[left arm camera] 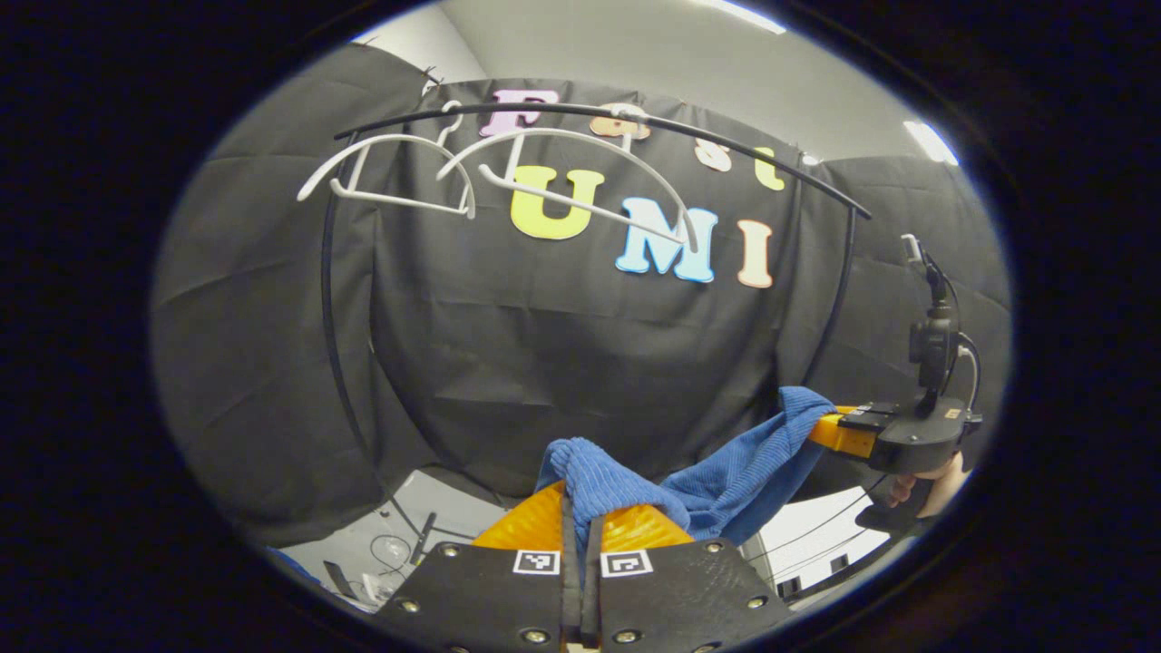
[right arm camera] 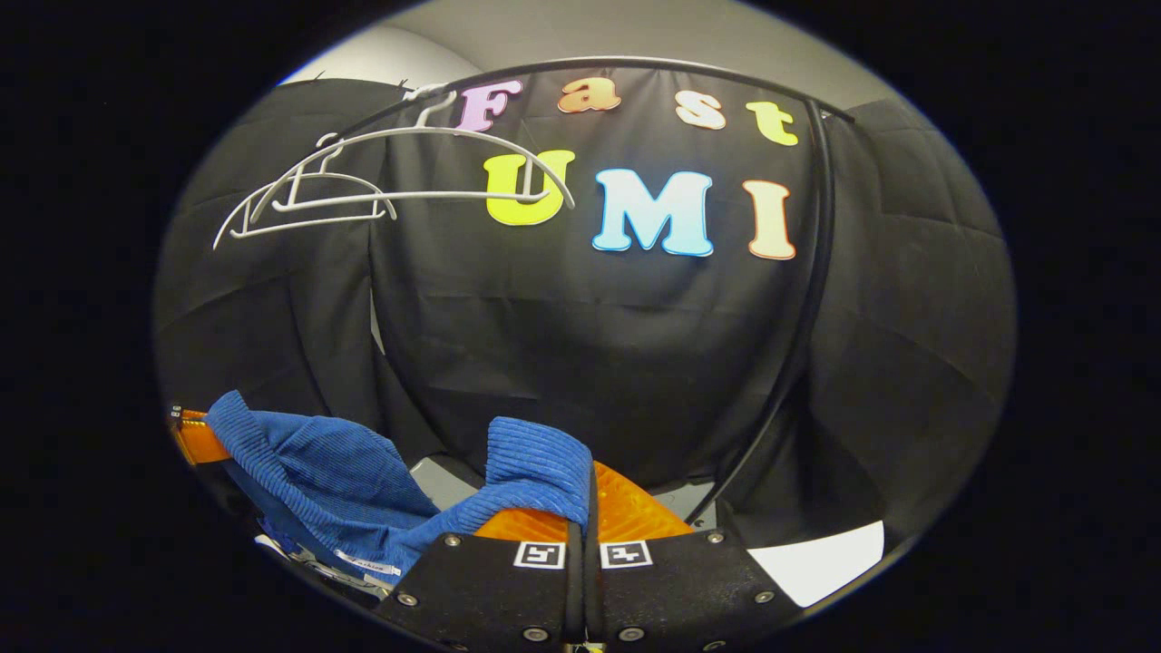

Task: Grasp the clothes on the hanger with both hands and then place them into the laundry hamper below.

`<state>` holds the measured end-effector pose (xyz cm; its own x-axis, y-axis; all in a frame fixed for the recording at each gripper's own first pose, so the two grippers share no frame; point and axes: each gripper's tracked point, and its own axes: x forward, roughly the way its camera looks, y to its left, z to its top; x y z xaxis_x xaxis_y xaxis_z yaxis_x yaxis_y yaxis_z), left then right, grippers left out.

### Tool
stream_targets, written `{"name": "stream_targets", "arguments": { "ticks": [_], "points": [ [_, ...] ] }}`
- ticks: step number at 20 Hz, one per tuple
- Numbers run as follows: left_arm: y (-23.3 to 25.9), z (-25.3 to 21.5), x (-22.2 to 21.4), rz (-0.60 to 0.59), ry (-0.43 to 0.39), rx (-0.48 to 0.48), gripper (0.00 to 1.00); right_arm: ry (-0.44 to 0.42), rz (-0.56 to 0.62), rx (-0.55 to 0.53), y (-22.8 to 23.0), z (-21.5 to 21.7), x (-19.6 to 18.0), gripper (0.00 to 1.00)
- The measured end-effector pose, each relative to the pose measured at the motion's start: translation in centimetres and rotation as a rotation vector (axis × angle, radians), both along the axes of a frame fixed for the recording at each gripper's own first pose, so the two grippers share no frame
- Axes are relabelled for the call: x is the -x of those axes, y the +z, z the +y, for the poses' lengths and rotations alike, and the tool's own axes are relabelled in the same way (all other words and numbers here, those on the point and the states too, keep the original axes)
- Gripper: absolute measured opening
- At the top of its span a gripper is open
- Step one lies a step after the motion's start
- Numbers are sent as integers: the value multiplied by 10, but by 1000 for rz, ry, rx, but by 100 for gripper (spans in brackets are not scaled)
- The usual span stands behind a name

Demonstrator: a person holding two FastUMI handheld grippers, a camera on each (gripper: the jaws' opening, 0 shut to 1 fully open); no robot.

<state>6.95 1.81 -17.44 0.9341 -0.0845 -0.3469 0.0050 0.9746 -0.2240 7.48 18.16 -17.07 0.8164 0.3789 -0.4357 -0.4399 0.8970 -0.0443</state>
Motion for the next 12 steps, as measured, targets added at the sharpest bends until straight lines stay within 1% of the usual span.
{"name": "stream_targets", "arguments": {
  "ticks": [4, 6, 9, 12],
  "points": [
    [6, 13, 49, -18, -96, -28, 1, -87, -13, -29, 22, -3, 45, 0],
    [17, 15, 62, -28, -131, -19, 1, -115, -8, -45, 28, -7, 63, 0],
    [35, 14, 71, -47, -138, -8, 1, -137, 14, -69, 33, -15, 90, 0],
    [46, 9, 74, -48, -107, 16, 1, -126, 22, -93, 37, -19, 96, 0]
  ]
}}
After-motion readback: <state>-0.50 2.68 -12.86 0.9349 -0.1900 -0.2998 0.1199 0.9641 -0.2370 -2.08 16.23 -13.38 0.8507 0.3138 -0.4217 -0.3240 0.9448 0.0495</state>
